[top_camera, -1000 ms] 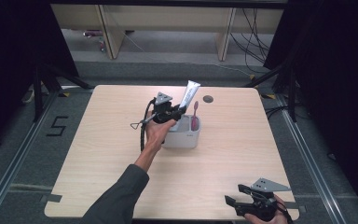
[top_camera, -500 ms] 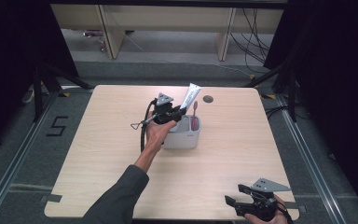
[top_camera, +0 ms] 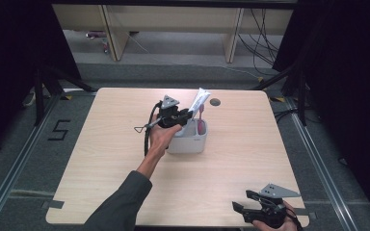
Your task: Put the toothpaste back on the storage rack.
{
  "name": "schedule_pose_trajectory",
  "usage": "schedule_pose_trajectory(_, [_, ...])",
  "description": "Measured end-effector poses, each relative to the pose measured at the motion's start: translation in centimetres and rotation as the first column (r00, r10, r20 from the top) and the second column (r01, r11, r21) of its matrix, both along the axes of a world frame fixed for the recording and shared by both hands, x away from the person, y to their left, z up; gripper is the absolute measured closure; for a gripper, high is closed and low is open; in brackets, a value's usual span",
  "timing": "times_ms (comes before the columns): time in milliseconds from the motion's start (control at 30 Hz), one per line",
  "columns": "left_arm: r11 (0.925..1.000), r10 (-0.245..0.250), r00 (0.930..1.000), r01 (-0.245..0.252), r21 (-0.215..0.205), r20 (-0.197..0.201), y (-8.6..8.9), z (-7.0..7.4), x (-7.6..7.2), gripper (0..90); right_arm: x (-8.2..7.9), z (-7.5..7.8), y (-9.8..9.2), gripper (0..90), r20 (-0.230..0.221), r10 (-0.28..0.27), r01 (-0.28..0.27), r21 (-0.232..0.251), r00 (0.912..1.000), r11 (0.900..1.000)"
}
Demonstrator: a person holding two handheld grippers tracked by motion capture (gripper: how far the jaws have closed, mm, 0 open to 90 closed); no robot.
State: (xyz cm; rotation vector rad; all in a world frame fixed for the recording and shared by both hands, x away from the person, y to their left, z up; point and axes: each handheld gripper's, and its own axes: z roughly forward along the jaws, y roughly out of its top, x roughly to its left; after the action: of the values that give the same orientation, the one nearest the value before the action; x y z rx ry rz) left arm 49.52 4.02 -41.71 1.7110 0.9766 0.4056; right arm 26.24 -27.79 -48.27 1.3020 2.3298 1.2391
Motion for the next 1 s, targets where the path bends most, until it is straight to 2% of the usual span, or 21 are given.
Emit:
schedule_pose_trajectory(500, [0.9992,-0.004,0.9999,0.005,0.041,-0.01,0.2,0.4,-0.39,76.2,0.04,-0.08,0.01,28.0,0.007,-0.004,0.004,0.008,1.0,1.0])
schedule_pose_trajectory(533, [0.9989,-0.005,0.9999,0.006,0.046,-0.017,0.25,0.44,-0.4,76.2,-0.12,-0.12,0.25,28.0,-0.024,-0.015,0.016,0.041,0.9996,0.999])
schedule_pose_trajectory(567, [0.9988,-0.006,0.9998,0.007,0.048,-0.019,0.25,0.47,-0.4,76.2,0.02,-0.09,0.02,28.0,0.003,-0.002,0.002,0.012,1.0,1.0])
schedule_pose_trajectory(600, [0.9985,-0.009,0.9997,0.01,0.055,-0.023,0.27,0.54,-0.41,76.2,0.01,-0.07,0.02,28.0,0.008,-0.005,0.005,0.006,1.0,1.0])
schedule_pose_trajectory(1000, [0.9932,-0.02,0.9988,0.025,0.113,-0.046,0.48,0.35,-0.62,76.8,0.04,-0.09,0.03,28.0,0.007,-0.002,0.002,0.009,1.0,1.0])
